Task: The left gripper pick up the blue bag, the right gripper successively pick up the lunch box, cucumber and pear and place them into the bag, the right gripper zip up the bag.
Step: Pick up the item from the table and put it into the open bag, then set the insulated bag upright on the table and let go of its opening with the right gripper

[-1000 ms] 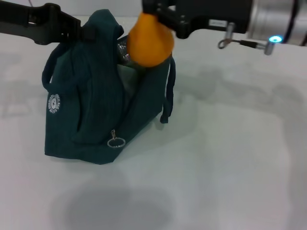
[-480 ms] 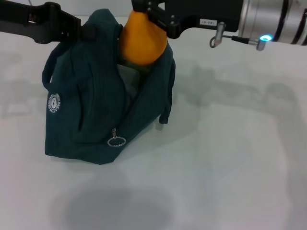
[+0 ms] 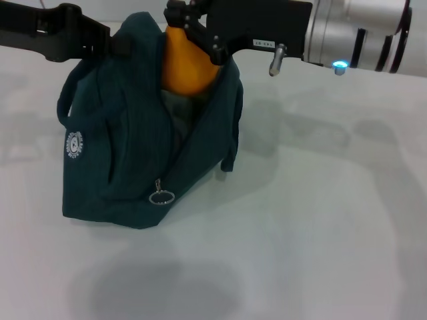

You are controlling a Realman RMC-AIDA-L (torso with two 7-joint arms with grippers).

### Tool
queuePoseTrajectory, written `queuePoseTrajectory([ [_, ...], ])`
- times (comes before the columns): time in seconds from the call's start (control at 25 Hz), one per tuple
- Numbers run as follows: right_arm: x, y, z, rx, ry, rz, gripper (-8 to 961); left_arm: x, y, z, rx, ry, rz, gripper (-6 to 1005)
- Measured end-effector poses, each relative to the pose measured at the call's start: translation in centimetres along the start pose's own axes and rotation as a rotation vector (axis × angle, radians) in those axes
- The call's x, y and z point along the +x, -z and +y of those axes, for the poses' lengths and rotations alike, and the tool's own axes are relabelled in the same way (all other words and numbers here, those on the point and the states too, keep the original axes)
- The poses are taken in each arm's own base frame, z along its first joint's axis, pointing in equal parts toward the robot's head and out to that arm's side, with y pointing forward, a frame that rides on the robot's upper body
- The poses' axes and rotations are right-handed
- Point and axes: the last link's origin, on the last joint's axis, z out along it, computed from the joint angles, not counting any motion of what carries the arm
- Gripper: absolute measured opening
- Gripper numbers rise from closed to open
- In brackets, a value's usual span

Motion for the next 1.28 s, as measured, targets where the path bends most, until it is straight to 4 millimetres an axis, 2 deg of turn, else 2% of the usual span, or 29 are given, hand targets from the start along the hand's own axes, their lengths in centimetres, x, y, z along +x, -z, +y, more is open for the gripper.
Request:
queuePoseTrajectory([
  [0.28, -0.2, 0.0, -0.5, 0.043, -0.032, -0.024, 167, 0.0, 0.1, 0.0, 0.001, -0.002, -0.002, 43],
  [0.76, 0.2, -0.2, 0.0, 0.042, -0.051, -0.018, 191, 0.1, 0.0, 0.1, -0.001, -0.006, -0.003, 43],
  [0.88, 0.0, 0.6, -0.3, 0.084, -0.085, -0.054, 332, -0.1, 0.2, -0.1, 0.002, -0.002, 0.0, 43],
  [1.0, 0.3, 2.4, -0.6, 0.15, -0.178, -0.102, 441, -0.1, 0.2, -0.1, 0.003, -0.002, 0.001, 43],
  [1.16, 1.9, 6.0, -0.6, 0.245, -0.414, -0.142, 566, -0.1, 0.3, -0.1, 0.005, -0.001, 0.002, 43],
  [1.24, 2.3, 6.6, -0.6, 0.26, -0.469, -0.147, 656, -0.1, 0.3, -0.2, 0.006, -0.001, 0.002, 43],
  [1.28, 3.1, 7.9, -0.6, 0.286, -0.597, -0.157, 701, -0.1, 0.4, -0.2, 0.006, -0.001, 0.002, 43],
])
